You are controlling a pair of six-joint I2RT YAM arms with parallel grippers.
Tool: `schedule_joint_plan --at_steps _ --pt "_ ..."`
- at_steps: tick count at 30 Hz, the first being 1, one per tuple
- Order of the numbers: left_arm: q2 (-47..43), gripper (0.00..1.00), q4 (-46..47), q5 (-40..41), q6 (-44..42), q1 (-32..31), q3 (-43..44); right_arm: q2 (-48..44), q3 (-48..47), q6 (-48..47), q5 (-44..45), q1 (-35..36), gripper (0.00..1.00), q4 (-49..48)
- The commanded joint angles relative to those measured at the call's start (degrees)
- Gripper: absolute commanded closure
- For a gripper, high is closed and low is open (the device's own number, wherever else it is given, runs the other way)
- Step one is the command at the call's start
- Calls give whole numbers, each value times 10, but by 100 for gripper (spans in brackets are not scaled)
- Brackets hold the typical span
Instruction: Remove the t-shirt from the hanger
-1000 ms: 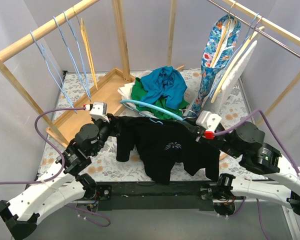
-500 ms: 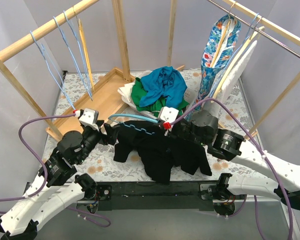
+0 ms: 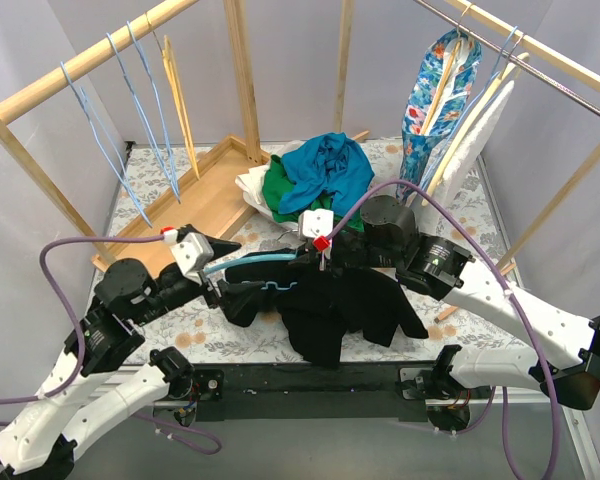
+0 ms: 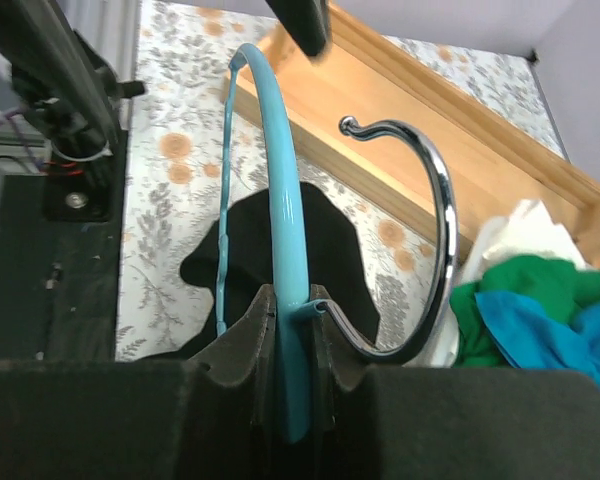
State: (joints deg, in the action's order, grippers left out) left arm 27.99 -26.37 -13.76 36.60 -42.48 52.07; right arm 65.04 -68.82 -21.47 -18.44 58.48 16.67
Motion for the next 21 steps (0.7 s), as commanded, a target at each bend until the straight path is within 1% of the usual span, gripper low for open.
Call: schedule_joint_plan --at_steps 1,3,5,9,12,13,14,16,19,21 --pt "48 10 -11 -71 -26 2 2 4 -65 -15 -94 -2 99 3" --pt "57 7 -3 -72 -29 2 -2 5 -70 -20 -109 -2 99 19" --pt "64 6 6 -75 -33 2 -7 2 -70 -24 -128 -2 99 28" --pt "78 8 7 -86 -35 2 -7 -5 -73 -29 -157 -2 99 43" --pt "85 21 9 -87 -36 2 -7 -2 -80 -36 -167 -2 99 63" --pt "86 29 9 -87 -36 2 -7 2 -80 -37 -169 -2 99 69" --pt "86 31 9 -89 -36 2 -6 3 -80 -38 -167 -2 99 71" --pt "87 31 6 -94 -36 2 -2 8 -77 -40 -162 -2 99 80" --pt "94 35 -11 -116 -41 2 5 11 -73 -41 -168 -2 99 85" --pt "102 40 -30 -134 -45 3 8 13 -73 -42 -172 -2 99 86"
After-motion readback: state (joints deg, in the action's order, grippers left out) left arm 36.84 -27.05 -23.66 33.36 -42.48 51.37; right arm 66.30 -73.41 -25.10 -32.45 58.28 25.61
